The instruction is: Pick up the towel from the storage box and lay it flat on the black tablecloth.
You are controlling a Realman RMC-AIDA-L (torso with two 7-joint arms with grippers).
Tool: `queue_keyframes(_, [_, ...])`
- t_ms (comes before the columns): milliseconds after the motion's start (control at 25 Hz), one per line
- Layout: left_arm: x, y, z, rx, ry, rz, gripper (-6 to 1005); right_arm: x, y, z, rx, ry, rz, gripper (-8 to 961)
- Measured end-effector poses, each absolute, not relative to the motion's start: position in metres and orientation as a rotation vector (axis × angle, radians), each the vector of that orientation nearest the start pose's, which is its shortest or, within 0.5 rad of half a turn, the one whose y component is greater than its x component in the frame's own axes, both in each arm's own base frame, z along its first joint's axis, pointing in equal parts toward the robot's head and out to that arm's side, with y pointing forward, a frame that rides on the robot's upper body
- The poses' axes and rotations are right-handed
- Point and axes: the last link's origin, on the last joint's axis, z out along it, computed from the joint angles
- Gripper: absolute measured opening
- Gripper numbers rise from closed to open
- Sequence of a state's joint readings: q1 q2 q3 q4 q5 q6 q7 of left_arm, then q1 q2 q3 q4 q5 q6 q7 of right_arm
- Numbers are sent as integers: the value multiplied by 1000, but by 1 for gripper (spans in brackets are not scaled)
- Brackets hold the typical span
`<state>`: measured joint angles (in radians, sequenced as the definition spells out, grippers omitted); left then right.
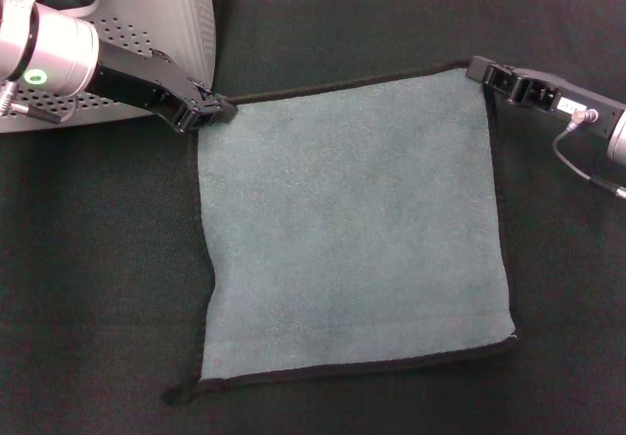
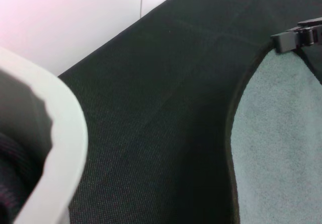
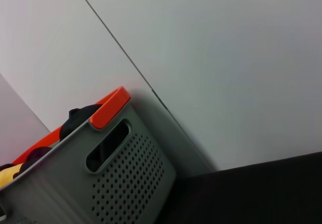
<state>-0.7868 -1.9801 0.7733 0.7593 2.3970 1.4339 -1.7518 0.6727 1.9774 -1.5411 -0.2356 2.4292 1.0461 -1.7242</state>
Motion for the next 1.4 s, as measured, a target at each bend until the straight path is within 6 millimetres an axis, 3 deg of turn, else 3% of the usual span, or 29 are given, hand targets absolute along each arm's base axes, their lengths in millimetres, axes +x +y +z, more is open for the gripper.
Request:
queue_keyframes(320, [-228, 408, 34, -2757, -655, -50, 20, 243, 398, -32, -2234, 1124, 971, 9])
queue_keyframes(640, [-228, 408, 34, -2754, -653, -67, 185, 246, 398, -31, -2204, 1107, 976, 154])
queue_keyframes(760, [-227, 408, 36, -2753, -651, -79, 298, 248, 398, -31, -2198, 1112, 970, 209])
queue_keyframes(1080, [-226, 407, 37, -2760, -648, -97, 571, 248, 398, -32, -2195, 1115, 967, 557])
queue_keyframes(1200, [-225, 405, 35, -2782, -632, -103, 573, 249, 396, -32, -2210, 1090, 960, 675])
queue_keyframes(1280, [-221, 396, 34, -2847, -580, -159, 574, 247, 390, -34, -2273, 1007, 950, 886])
queue_keyframes(1400, [-211, 374, 37, -2952, -455, -370, 575, 235, 368, -37, -2488, 725, 945, 885])
